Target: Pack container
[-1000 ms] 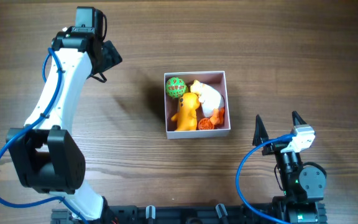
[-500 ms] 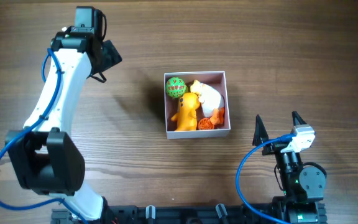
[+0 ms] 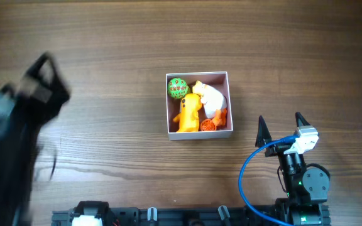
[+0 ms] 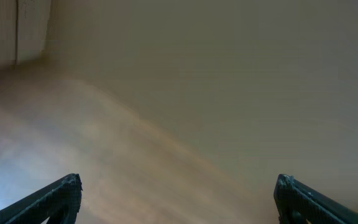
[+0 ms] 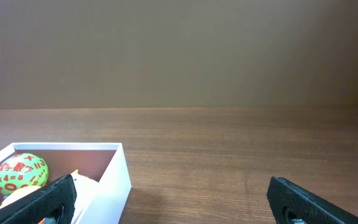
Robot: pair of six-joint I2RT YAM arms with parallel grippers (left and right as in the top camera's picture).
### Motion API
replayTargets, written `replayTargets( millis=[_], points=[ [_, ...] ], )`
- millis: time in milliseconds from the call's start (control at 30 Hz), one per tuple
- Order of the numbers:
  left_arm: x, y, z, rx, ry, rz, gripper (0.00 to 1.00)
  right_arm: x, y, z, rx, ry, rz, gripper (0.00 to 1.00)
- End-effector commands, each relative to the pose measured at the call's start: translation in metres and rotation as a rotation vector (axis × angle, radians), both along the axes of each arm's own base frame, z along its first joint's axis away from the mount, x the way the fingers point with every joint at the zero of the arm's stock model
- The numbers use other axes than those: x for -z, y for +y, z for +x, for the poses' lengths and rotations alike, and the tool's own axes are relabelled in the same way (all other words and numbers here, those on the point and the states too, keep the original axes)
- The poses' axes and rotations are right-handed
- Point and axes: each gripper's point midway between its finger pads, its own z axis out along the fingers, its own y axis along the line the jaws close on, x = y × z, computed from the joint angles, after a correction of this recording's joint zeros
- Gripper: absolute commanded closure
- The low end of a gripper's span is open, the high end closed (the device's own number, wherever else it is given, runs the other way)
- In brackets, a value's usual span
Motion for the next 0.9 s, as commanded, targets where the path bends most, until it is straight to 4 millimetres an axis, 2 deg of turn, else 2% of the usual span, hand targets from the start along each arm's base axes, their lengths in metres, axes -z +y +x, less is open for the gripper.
replayTargets(
  millis=[0, 33, 67, 167, 233, 267, 367, 433, 733, 867],
  points=[
    [-0.034, 0.011, -0.085, -0.031, -0.224, -0.01, 0.0, -0.003, 0.0, -0.001, -0.002, -0.013, 0.012, 0.0],
    [-0.037, 0.014, -0.104, -0.042, -0.267, -0.013, 0.0, -0.003, 0.0, -0.001, -0.002, -0.013, 0.012, 0.0],
    [-0.039, 0.017, -0.131, -0.052, -0.324, -0.017, 0.0, -0.003, 0.0, -0.001, -0.002, -0.013, 0.012, 0.0],
    [-0.027, 0.021, -0.188, -0.052, -0.405, -0.022, 0.0, -0.003, 0.0, -0.001, -0.002, -0.013, 0.012, 0.0],
    [-0.003, 0.022, -0.212, -0.051, -0.385, -0.024, 0.0, -0.003, 0.0, -0.001, -0.002, -0.013, 0.012, 0.0],
    [0.006, 0.023, -0.218, -0.052, -0.365, -0.022, 0.0, -0.003, 0.0, -0.001, -0.002, -0.013, 0.012, 0.0],
    [0.043, 0.023, -0.225, -0.056, -0.25, -0.011, 0.0, -0.003, 0.0, -0.001, -0.002, -0.013, 0.012, 0.0],
    [0.064, 0.023, -0.222, -0.07, -0.173, -0.003, 0.0, -0.003, 0.0, -0.001, -0.002, -0.013, 0.012, 0.0],
    [0.125, 0.023, -0.209, -0.095, -0.104, 0.004, 0.0, -0.003, 0.0, -0.001, -0.002, -0.013, 0.012, 0.0],
    [0.136, 0.022, -0.189, -0.093, -0.082, 0.005, 0.0, -0.003, 0.0, -0.001, -0.002, -0.013, 0.012, 0.0]
  ],
)
